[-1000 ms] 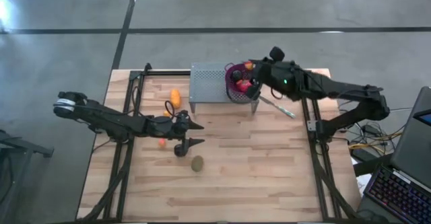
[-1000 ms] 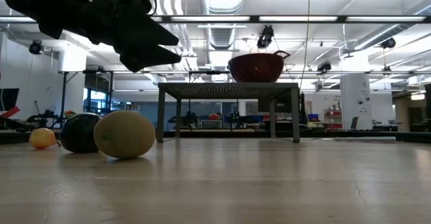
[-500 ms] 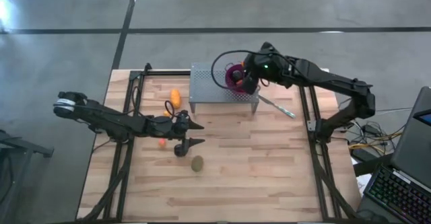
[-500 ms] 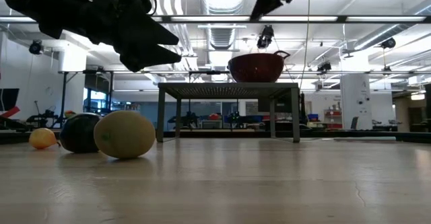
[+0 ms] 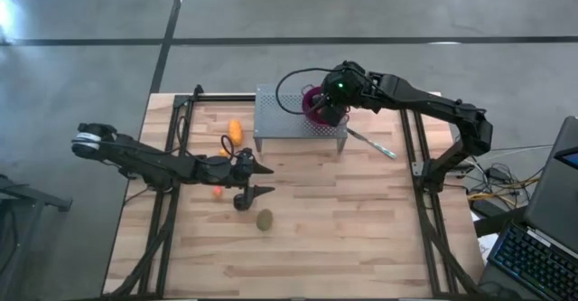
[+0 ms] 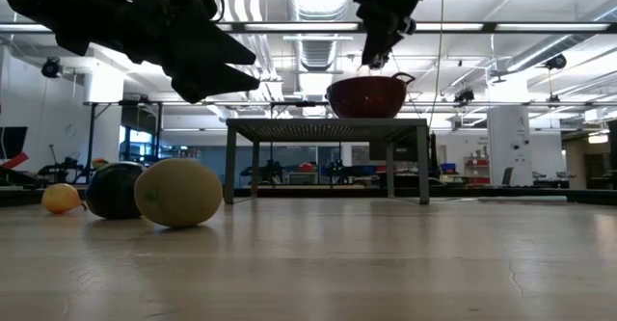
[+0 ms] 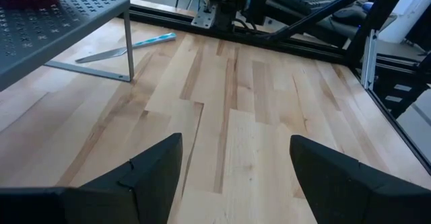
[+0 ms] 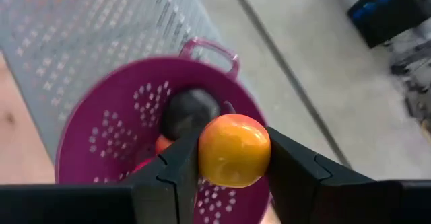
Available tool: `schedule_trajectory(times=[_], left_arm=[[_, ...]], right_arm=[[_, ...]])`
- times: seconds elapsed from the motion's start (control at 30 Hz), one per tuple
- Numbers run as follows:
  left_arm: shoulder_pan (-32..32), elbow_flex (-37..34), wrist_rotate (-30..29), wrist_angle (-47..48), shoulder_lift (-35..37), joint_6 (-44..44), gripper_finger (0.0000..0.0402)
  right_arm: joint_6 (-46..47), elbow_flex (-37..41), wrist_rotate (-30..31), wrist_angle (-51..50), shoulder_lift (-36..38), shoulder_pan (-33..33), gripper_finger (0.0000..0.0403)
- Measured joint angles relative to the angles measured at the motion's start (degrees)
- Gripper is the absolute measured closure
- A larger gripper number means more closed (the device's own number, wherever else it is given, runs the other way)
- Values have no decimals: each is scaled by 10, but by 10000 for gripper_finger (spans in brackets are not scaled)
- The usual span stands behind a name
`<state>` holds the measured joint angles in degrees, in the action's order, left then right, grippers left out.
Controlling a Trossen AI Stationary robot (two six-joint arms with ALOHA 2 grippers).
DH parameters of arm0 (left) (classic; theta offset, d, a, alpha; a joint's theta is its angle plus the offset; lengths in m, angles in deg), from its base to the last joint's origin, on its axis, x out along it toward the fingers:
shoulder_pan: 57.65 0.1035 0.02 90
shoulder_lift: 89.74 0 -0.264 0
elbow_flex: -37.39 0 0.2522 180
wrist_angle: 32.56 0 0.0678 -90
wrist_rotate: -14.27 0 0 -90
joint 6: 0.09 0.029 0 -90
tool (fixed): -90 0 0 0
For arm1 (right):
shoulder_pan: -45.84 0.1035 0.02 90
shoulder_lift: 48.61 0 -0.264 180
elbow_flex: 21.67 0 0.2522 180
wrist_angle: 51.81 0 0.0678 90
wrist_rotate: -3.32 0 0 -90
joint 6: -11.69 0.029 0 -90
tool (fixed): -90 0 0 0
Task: Pick & Place Fruit
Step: Put the pear into the purple strainer bowl on the shelf
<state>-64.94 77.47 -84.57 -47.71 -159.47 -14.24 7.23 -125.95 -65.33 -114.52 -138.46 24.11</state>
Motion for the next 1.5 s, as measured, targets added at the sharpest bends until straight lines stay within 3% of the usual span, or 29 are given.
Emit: schedule_trajectory(times=[0.33, 0.7, 0.97, 1.27, 1.5], left_arm=[[0, -1, 0, 0, 0, 0, 122], [0, -1, 0, 0, 0, -7, 122], [0, -1, 0, 0, 0, -8, 122], [0, -1, 0, 0, 0, -8, 122], [0, -1, 0, 0, 0, -8, 122]], right_arm=[[27, 6, -9, -62, -3, -9, 244], [28, 26, -30, -37, -19, -11, 265], [28, 27, -34, -32, -37, -14, 243], [28, 27, -34, -31, -47, -14, 265], [30, 27, -34, -34, -47, -14, 241]])
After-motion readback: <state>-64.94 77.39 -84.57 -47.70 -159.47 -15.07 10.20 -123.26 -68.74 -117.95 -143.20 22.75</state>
